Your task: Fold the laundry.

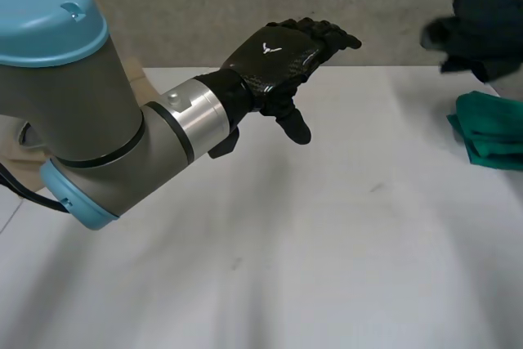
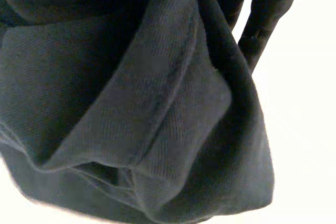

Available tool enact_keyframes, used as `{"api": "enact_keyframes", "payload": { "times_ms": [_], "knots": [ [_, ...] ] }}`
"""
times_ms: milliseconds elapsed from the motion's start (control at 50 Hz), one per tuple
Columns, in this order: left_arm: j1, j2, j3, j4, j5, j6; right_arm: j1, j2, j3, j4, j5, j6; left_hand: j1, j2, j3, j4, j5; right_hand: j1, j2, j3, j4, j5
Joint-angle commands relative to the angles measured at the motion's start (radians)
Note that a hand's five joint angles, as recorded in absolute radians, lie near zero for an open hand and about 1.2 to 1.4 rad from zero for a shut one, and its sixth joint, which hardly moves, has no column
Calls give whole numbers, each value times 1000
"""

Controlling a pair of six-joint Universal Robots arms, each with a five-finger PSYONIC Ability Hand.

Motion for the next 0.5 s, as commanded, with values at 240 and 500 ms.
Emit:
{"api": "enact_keyframes", "payload": {
  "times_ms": [240,500],
  "knots": [
    [-5,-2,-39,1,-2,6,-251,446,-82,-274,-354,47,34,19,36,23,1,432,264,249,192,306],
    [-27,37,-43,2,-1,3,-270,102,146,-49,-252,28,34,19,36,23,1,-790,-958,-972,-1030,-916]
  ]
}}
